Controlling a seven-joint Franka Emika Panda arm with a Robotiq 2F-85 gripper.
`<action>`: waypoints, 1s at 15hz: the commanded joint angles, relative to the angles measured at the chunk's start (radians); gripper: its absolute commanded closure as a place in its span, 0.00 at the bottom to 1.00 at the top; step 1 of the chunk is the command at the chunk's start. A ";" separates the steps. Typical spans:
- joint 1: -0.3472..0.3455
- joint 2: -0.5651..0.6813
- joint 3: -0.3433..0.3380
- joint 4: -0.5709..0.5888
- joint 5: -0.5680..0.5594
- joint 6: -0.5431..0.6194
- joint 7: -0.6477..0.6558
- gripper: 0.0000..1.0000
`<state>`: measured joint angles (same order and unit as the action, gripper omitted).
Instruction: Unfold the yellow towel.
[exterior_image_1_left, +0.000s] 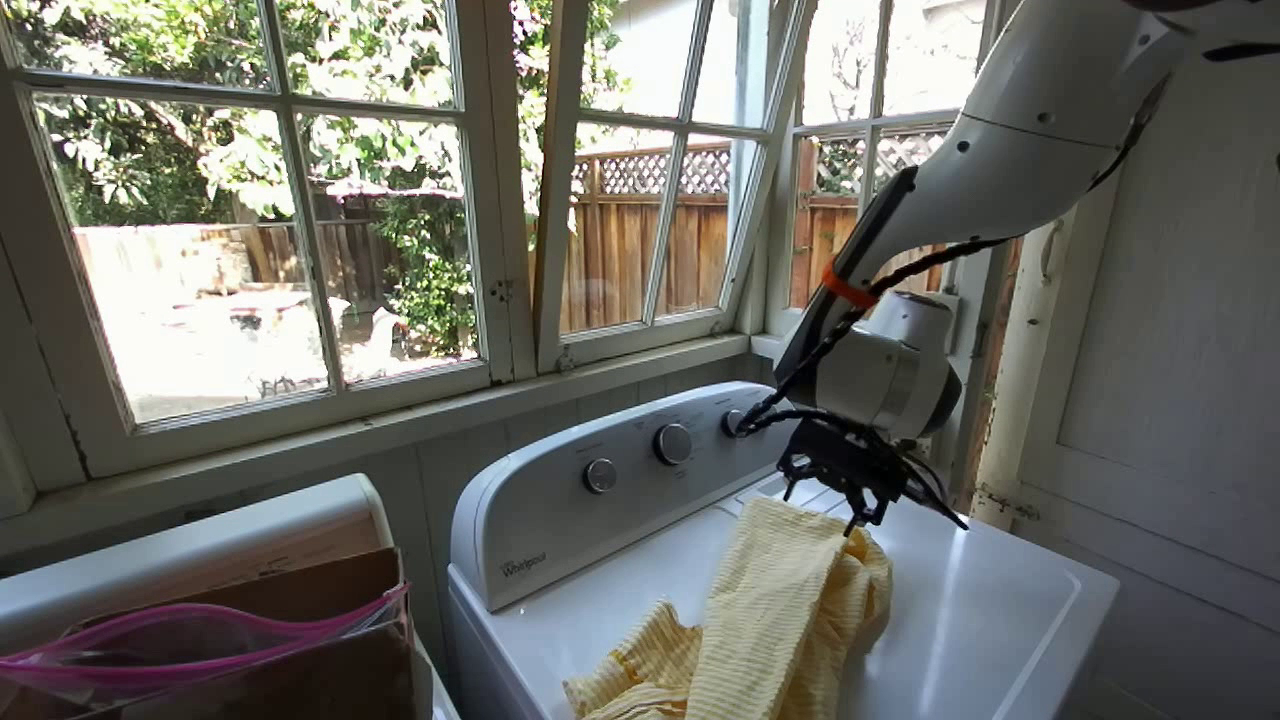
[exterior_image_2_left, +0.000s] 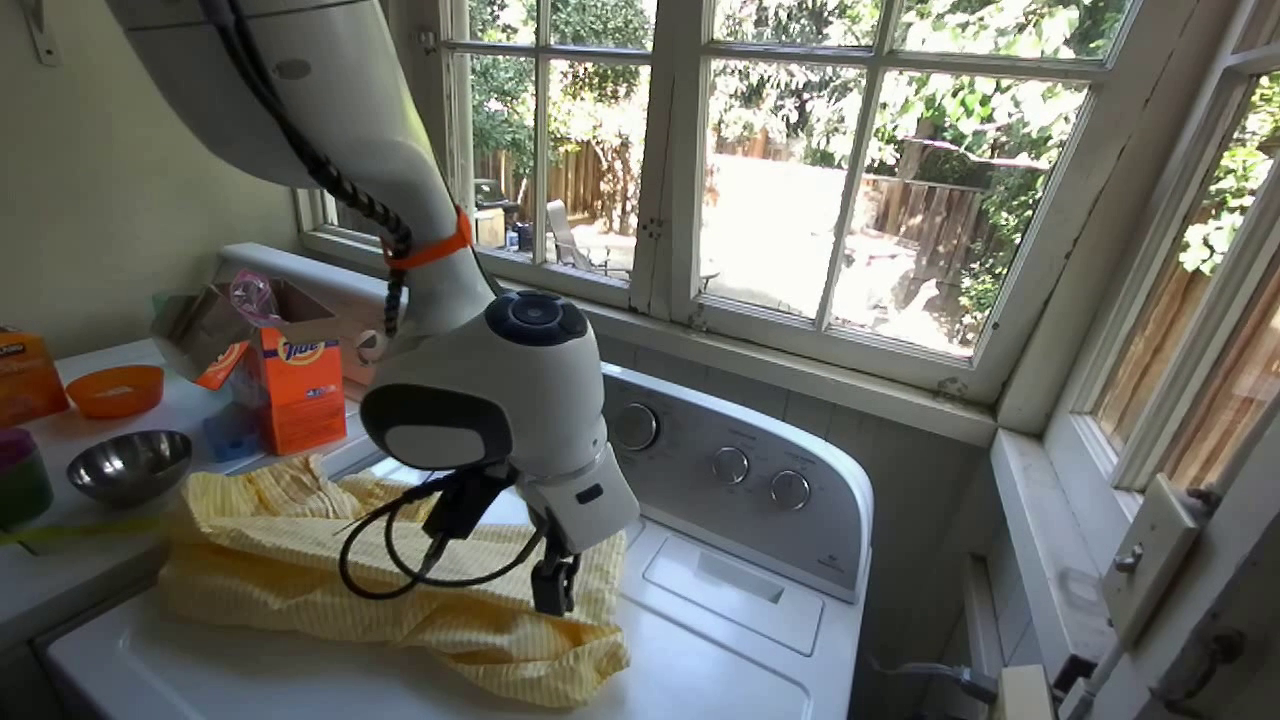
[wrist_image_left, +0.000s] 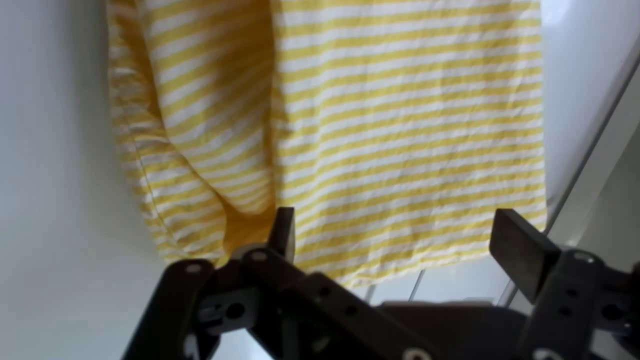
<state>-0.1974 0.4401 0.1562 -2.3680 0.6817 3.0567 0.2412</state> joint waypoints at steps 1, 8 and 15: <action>-0.024 0.024 -0.002 -0.005 -0.020 0.037 -0.056 0.00; -0.098 0.068 0.073 0.002 -0.002 0.056 -0.207 0.09; -0.189 0.135 0.184 0.008 0.002 0.138 -0.259 0.68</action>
<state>-0.3403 0.5317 0.2956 -2.3718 0.6744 3.1422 0.0168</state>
